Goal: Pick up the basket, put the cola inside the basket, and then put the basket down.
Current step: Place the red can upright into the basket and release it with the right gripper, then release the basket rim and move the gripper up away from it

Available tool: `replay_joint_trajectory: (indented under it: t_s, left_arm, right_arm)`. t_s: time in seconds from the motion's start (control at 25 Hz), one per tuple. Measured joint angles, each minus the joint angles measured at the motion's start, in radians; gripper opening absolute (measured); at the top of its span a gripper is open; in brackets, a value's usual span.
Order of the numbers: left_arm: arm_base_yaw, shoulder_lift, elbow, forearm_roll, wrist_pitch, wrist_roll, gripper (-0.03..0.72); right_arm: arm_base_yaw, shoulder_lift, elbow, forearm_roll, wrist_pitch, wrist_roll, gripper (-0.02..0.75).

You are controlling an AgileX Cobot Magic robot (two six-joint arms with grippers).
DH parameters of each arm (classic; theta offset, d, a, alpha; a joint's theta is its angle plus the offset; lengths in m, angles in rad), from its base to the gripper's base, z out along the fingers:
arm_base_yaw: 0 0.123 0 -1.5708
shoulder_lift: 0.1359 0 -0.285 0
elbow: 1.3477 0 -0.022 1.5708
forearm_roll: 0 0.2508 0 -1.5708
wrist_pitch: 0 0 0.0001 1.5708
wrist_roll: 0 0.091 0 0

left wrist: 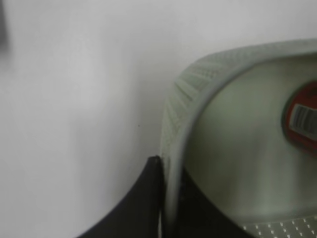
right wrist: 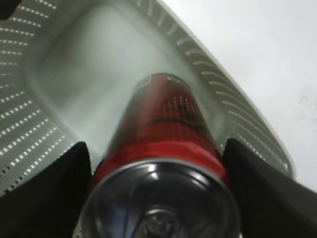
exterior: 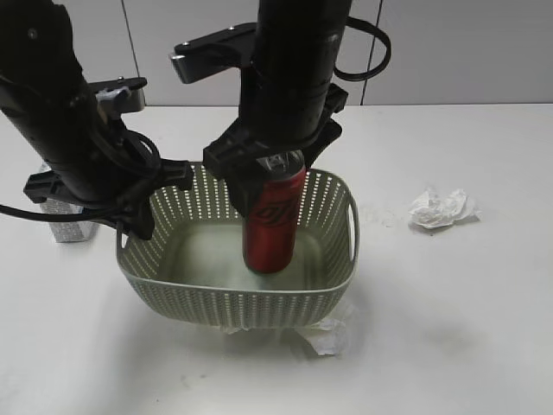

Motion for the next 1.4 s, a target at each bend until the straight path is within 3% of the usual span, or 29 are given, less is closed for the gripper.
replay_joint_trajectory:
  t_s: [0.4,0.76,1.08,1.2,1.4]
  left_arm:
    - [0.000,0.002,0.000,0.002,0.036,0.000,0.000]
    - [0.000,0.008,0.000,-0.006,0.056,0.000,0.000]
    - [0.000,0.008,0.000,-0.053,0.057,0.000,0.000]
    - [0.000,0.008,-0.024,-0.055,0.071,0.000,0.000]
    - [0.000,0.008,-0.094,-0.057,0.089,-0.014,0.000]
  right_arm:
    - [-0.045,0.000,-0.203,0.018,0.000,0.005,0.639]
    - [-0.383,-0.002,-0.253,0.009,-0.003,0.007,0.619]
    - [-0.647,-0.151,0.016,0.001,-0.004,0.007,0.597]
    - [-0.694,-0.267,0.159,-0.018,-0.005,-0.014,0.596]
    - [-0.700,-0.492,0.420,-0.082,-0.023,-0.036,0.596]
